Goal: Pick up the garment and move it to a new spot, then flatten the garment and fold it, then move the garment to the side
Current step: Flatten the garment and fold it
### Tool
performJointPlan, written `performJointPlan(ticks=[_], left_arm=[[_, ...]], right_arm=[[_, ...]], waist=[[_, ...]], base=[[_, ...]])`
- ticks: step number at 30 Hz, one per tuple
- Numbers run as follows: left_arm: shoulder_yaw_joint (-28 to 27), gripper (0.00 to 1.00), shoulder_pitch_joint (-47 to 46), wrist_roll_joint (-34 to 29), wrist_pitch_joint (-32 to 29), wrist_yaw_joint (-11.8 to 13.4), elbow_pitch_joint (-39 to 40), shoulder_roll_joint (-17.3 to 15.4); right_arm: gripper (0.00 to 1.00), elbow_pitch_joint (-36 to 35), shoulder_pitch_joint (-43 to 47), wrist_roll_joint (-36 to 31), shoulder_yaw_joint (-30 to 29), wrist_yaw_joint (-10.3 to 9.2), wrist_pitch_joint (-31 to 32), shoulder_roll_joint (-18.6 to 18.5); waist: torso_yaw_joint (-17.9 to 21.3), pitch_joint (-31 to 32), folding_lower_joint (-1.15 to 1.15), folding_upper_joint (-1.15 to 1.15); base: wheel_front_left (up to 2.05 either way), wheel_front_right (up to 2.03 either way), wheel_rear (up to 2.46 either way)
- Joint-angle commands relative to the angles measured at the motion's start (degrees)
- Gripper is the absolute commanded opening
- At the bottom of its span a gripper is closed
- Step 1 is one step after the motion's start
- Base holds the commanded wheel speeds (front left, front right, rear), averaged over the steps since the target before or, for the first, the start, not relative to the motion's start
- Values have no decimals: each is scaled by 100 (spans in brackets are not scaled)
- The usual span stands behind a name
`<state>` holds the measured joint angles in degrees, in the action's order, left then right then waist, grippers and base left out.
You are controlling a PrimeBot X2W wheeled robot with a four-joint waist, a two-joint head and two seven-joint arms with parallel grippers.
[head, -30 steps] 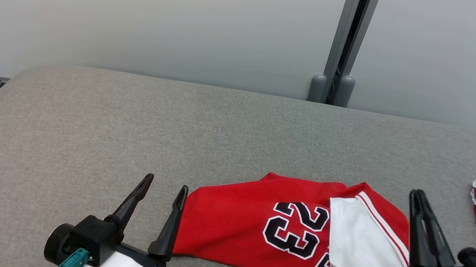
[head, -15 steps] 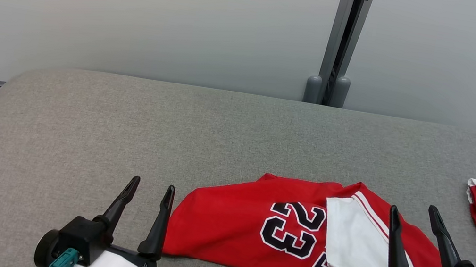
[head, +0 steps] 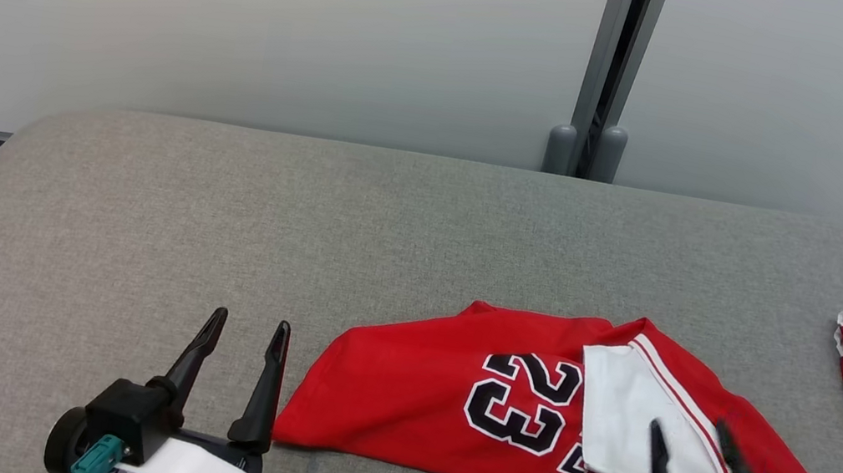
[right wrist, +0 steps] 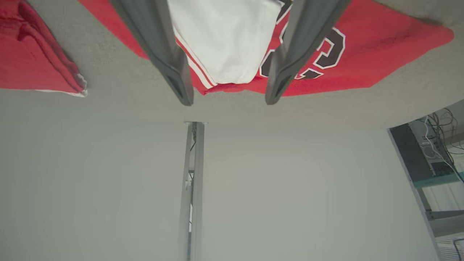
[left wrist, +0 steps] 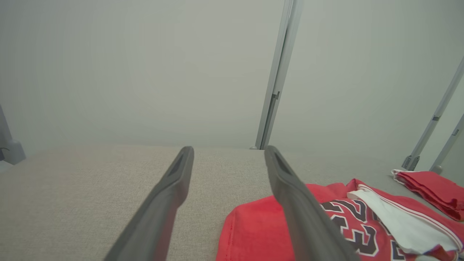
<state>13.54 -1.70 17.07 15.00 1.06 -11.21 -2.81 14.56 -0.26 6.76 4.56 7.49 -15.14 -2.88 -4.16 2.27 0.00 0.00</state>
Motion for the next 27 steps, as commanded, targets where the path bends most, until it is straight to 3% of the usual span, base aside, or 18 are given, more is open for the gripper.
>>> performJointPlan(ticks=[1, 9, 24, 25, 26, 27], left_arm=[[-28, 100, -51, -24, 22, -3, -14, -22], [97, 100, -144, -59, 23, -99, -90, -22], [111, 100, -320, -133, 22, -196, -132, -21], [111, 100, -326, -135, 22, -195, -129, -21], [105, 100, -333, -136, 22, -193, -129, -22], [105, 100, -339, -133, 22, -190, -132, -22]], right_arm=[[100, 174, 9, -63, 126, 1, 2, -20], [100, 1156, -266, -153, 613, 0, 2, -99], [100, 1906, -705, -335, 325, 0, 2, -46], [84, 1940, -725, -353, 304, 0, 2, -45], [44, 1966, -747, -365, 292, 0, 2, -42], [10, 1984, -766, -377, 276, 0, 2, -39]], waist=[[-8, -54, 0, 0], [-138, -282, 0, 0], [-381, -544, 0, 0], [-384, -553, 0, 0], [-386, -560, 0, 0], [-385, -564, 0, 0]], base=[[0, 0, 0], [0, 0, 0], [0, 0, 0], [0, 0, 0], [0, 0, 0], [0, 0, 0]])
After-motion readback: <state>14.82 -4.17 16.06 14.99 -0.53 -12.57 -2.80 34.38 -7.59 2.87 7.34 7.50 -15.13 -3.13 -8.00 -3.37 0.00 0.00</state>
